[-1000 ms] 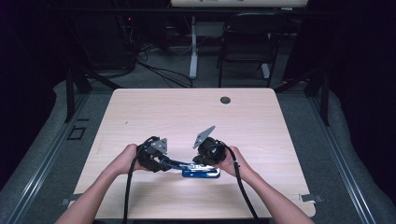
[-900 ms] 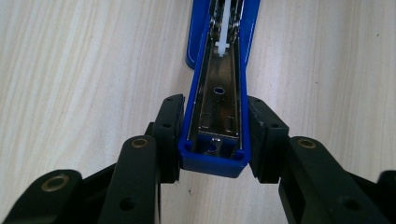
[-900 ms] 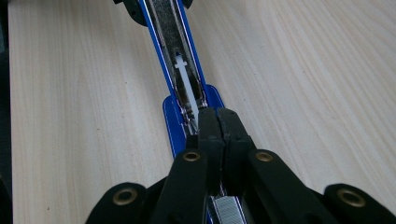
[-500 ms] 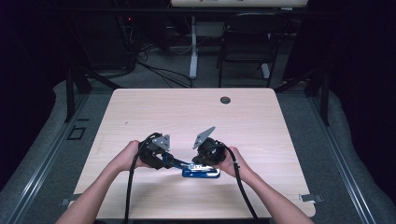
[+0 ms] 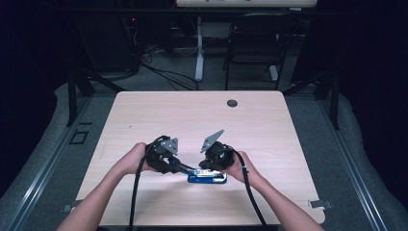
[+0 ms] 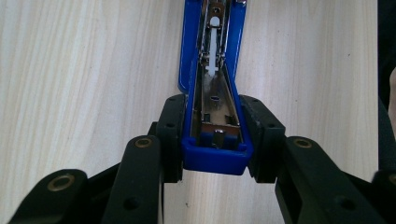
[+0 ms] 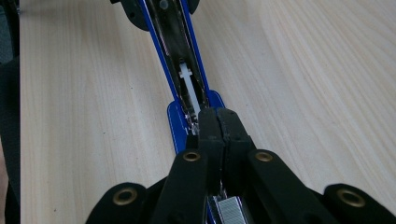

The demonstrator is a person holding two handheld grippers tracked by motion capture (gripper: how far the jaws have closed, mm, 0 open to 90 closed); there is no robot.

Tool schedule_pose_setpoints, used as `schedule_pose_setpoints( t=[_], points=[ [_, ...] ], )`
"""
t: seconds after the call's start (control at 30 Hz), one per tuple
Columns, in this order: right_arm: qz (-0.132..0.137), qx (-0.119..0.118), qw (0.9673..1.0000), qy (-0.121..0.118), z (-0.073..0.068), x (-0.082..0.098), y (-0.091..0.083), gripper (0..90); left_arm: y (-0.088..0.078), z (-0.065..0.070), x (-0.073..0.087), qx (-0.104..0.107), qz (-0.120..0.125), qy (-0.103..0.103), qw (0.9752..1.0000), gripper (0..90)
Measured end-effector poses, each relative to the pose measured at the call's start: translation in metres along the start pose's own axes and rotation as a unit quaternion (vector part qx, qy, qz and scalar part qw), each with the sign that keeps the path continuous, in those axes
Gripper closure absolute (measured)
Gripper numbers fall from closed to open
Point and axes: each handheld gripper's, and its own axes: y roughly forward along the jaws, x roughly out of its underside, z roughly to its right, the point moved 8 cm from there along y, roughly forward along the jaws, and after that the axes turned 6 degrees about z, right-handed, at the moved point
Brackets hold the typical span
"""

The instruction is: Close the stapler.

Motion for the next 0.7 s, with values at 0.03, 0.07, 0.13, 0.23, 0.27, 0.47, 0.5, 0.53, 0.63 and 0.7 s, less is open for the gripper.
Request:
schedule_pose_setpoints(
  t=[0.03,0.07,0.13,0.23,0.27,0.47,0.5,0.53,0.63,0.7],
  points=[
    [0.002,-0.001,1.0,-0.001,0.0,0.0,0.0,89.8,-0.001,0.001,0.0,0.011,-0.006,0.0,0.9999,63.8],
    [0.001,-0.001,1.0,-0.001,0.0,-0.001,-0.001,89.8,-0.001,0.0,-0.001,0.011,-0.004,0.002,0.9999,63.8],
    [0.002,-0.002,1.0,-0.001,0.0,-0.001,0.0,89.8,0.0,-0.001,-0.004,0.001,0.0,0.003,1.0,63.9],
    [0.003,-0.003,1.0,-0.004,-0.001,-0.001,0.0,89.8,-0.001,0.0,-0.009,0.004,0.007,0.006,1.0,64.4],
    [0.003,-0.003,1.0,-0.004,-0.002,-0.001,0.0,89.7,-0.001,0.0,-0.011,0.007,0.008,0.007,0.9999,64.6],
    [0.01,-0.002,0.9999,-0.004,-0.003,-0.003,-0.001,89.5,-0.001,0.0,-0.021,0.01,0.005,0.019,0.9998,65.0],
    [0.009,-0.002,0.9999,-0.005,-0.004,-0.003,-0.001,89.4,-0.001,0.0,-0.022,0.009,0.005,0.02,0.9997,65.1],
    [0.009,-0.001,0.9999,-0.006,-0.004,-0.003,-0.001,89.4,-0.001,0.001,-0.023,0.011,0.002,0.022,0.9997,65.1],
    [0.013,-0.001,0.9999,-0.008,-0.004,-0.005,-0.002,89.4,-0.001,0.001,-0.027,0.014,-0.003,0.028,0.9995,65.3],
    [0.017,-0.004,0.9998,-0.007,-0.005,-0.005,-0.002,89.4,0.0,0.001,-0.031,0.008,-0.002,0.032,0.9994,65.3]
  ],
)
